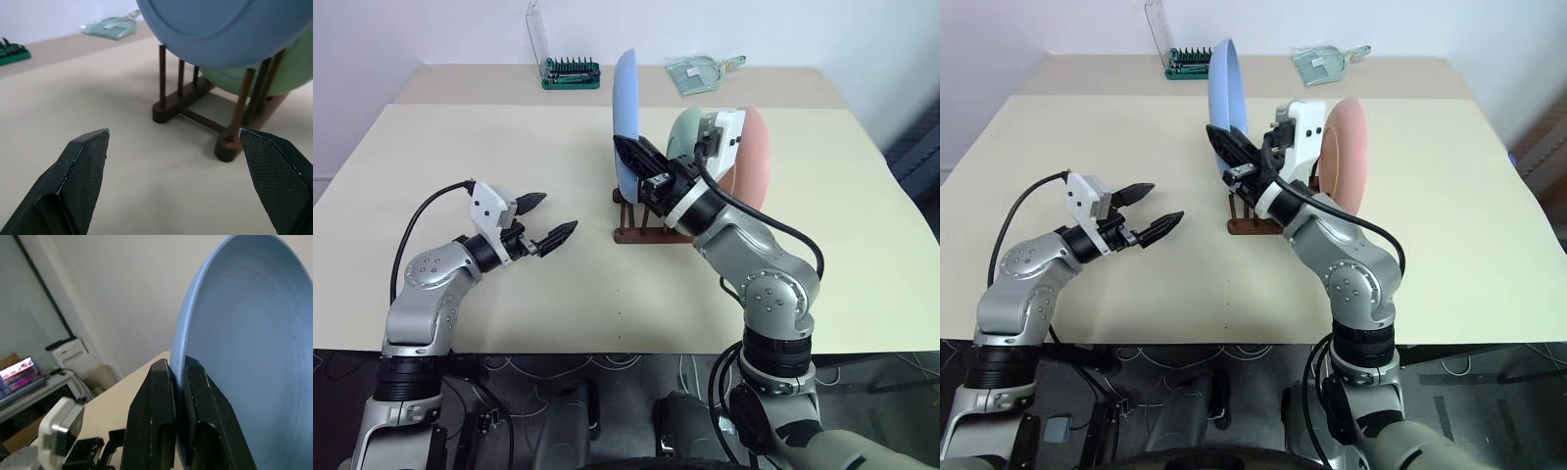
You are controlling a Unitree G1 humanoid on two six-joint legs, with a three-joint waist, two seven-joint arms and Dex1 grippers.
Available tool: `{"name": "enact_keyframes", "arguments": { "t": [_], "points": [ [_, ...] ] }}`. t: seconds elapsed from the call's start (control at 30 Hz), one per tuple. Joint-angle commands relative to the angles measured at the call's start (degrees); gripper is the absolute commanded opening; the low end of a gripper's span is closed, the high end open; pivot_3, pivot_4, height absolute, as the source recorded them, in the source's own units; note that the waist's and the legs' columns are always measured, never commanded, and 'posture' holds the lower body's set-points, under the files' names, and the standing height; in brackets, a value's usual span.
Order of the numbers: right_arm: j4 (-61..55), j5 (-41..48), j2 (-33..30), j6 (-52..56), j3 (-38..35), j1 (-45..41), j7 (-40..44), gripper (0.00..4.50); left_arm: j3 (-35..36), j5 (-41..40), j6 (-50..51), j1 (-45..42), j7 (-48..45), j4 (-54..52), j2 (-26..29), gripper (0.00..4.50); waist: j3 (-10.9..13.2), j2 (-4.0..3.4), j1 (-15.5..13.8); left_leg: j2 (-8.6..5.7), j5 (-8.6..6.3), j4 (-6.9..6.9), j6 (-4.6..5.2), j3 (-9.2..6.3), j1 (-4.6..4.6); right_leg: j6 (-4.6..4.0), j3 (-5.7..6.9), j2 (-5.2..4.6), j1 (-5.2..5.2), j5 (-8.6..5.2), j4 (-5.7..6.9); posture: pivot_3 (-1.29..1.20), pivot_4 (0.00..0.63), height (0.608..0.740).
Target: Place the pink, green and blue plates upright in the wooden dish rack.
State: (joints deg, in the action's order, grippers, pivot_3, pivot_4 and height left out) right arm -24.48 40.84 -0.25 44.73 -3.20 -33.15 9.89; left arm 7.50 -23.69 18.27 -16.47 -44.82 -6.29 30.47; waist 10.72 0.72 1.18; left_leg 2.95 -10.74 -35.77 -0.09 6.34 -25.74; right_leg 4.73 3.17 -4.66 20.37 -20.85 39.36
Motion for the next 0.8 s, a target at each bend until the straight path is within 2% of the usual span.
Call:
{"name": "enact_keyframes", "arguments": {
  "t": [0.03, 0.13, 0.23, 0.37, 0.4, 0.43, 0.5, 0.8],
  "points": [
    [-0.37, 2.45, 0.14, 0.71, -1.83, -0.37, -1.55, 0.01, 0.23, -0.95, 0.06, -0.19, -0.45, -2.49, 0.54, 4.40, 0.00, 0.00, -0.03, 0.00, 0.00, 0.01, 0.00, 0.00, -0.01, 0.00, 0.00, 0.00, 0.01, 0.00, 0.00, 0.00, 0.150, 0.732],
    [0.74, 3.90, 0.08, 1.98, -3.34, -0.25, -3.13, 0.01, 0.04, -1.12, 0.34, -0.16, -0.75, -2.66, 0.51, 4.40, 0.00, 0.00, -0.03, 0.00, 0.00, 0.02, 0.00, 0.00, -0.01, 0.00, 0.00, 0.00, 0.01, 0.00, 0.00, 0.00, 0.150, 0.732],
    [0.94, 4.42, -0.24, 2.34, -3.54, -0.29, -3.78, 1.00, -0.12, -1.21, 0.36, -0.20, -0.91, -2.64, 0.46, 4.40, 0.00, 0.00, -0.04, 0.00, 0.00, 0.03, 0.00, 0.00, -0.01, 0.00, 0.00, -0.01, 0.02, 0.00, -0.01, 0.00, 0.150, 0.732],
    [0.24, 3.94, -0.94, 2.07, -2.55, -0.36, -3.56, 2.92, -0.24, -1.30, 0.31, -0.32, -1.31, -2.45, 0.32, 4.40, 0.00, 0.00, 0.01, 0.00, 0.00, 0.07, 0.00, 0.00, -0.03, 0.00, 0.00, 0.00, 0.05, 0.00, -0.01, 0.00, 0.150, 0.732],
    [-0.13, 3.42, -1.37, 1.81, -1.97, -0.44, -3.27, 3.54, -0.25, -1.28, 0.28, -0.34, -1.38, -2.39, 0.30, 4.40, 0.00, 0.00, 0.00, 0.00, 0.00, 0.08, 0.00, 0.00, -0.03, 0.00, -0.01, 0.00, 0.05, 0.00, -0.01, 0.00, 0.150, 0.732],
    [-0.60, 2.57, -2.22, 1.52, -1.26, -0.66, -2.81, 3.90, -0.30, -1.24, 0.29, -0.39, -1.40, -2.37, 0.25, 4.40, 0.00, 0.00, -0.01, 0.00, 0.00, 0.08, 0.00, 0.00, -0.03, 0.00, -0.01, 0.00, 0.05, 0.00, -0.01, 0.00, 0.150, 0.732],
    [-1.15, 1.53, -3.44, 1.06, -0.34, -1.01, -2.28, 3.90, -0.36, -1.20, 0.30, -0.45, -1.42, -2.34, 0.19, 4.40, 0.00, 0.00, -0.03, -0.01, 0.00, 0.08, 0.01, 0.00, -0.03, 0.00, 0.00, 0.00, 0.05, 0.00, -0.03, 0.00, 0.150, 0.732],
    [-8.07, -12.72, -21.99, -3.63, 8.67, -7.72, 6.72, 3.90, -0.73, -1.19, -0.12, -0.24, -1.87, -1.77, -0.11, 4.40, 0.01, 0.00, -0.04, -0.01, 0.00, 0.12, 0.00, 0.00, -0.06, -0.01, -0.01, 0.00, 0.11, 0.00, -0.06, 0.00, 0.150, 0.732]
  ]
}}
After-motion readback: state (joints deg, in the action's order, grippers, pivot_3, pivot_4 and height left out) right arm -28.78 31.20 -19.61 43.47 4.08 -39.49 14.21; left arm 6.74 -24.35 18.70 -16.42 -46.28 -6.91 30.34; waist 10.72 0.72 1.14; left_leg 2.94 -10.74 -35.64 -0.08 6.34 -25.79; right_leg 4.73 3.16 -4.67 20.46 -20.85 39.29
